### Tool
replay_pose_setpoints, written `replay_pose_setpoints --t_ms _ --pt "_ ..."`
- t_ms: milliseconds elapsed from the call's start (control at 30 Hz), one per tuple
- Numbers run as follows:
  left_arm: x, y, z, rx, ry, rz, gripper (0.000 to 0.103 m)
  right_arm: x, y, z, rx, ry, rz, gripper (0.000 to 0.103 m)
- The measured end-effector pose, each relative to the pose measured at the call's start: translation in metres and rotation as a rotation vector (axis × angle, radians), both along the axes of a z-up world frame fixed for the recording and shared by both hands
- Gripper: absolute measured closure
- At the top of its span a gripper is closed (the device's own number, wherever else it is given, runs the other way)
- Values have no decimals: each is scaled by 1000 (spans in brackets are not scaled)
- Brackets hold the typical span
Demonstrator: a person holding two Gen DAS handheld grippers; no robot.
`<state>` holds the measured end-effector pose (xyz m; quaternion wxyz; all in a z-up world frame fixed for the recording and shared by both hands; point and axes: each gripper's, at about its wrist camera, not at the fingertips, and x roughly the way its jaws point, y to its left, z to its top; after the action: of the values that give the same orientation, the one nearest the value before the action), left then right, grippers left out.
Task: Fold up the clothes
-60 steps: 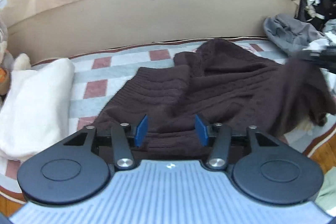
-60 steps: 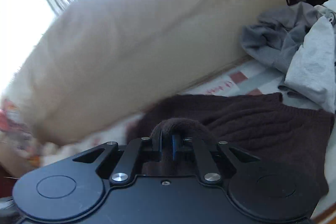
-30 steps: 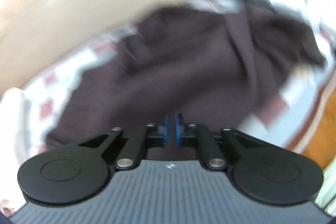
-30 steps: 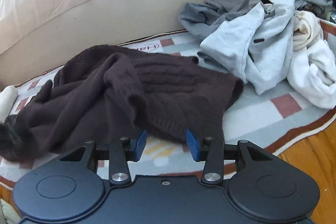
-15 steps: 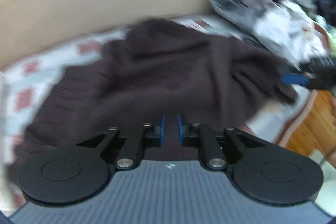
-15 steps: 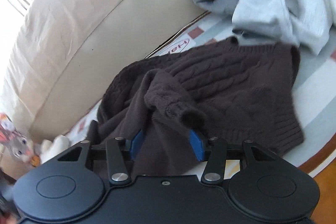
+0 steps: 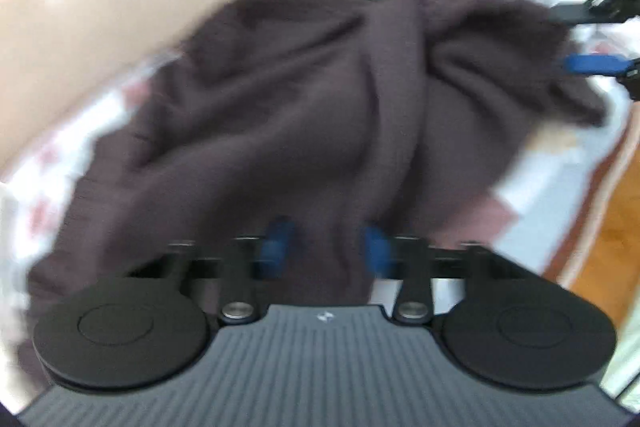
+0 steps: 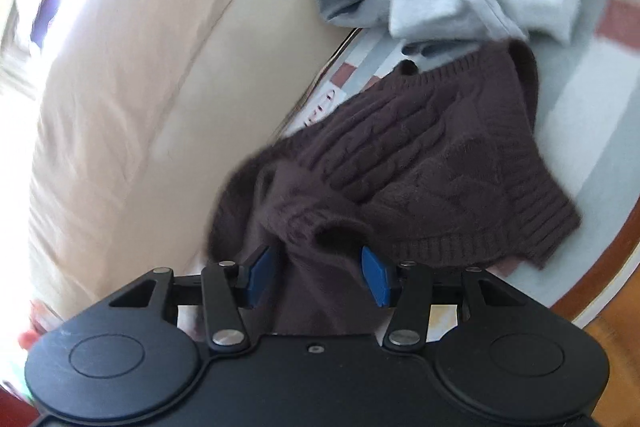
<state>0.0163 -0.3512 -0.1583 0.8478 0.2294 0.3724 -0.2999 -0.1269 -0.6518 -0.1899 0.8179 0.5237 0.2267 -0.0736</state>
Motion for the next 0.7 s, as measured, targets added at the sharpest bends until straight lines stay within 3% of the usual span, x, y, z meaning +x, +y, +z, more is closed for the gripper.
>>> replay_pose_setpoints --t_ms 100,200,267,400,533,633,700 --pt "6 15 19 -42 -30 101 86 4 -3 -4 14 -10 -8 46" --pt "13 27 33 12 -167 193 92 18 -2 -8 -32 17 12 44" --pt "24 41 41 6 -186 239 93 27 -2 -10 -62 35 26 44" --pt "45 74 54 -40 -107 296 97 48 -2 -15 -144 83 42 44" --pt "44 89 57 -177 56 211 93 46 6 -6 -233 85 -14 44" --pt "35 74 44 -206 122 98 85 45 5 -2 -269 75 -13 43" --pt "28 57 34 -209 144 22 65 48 -6 -7 -158 53 23 42"
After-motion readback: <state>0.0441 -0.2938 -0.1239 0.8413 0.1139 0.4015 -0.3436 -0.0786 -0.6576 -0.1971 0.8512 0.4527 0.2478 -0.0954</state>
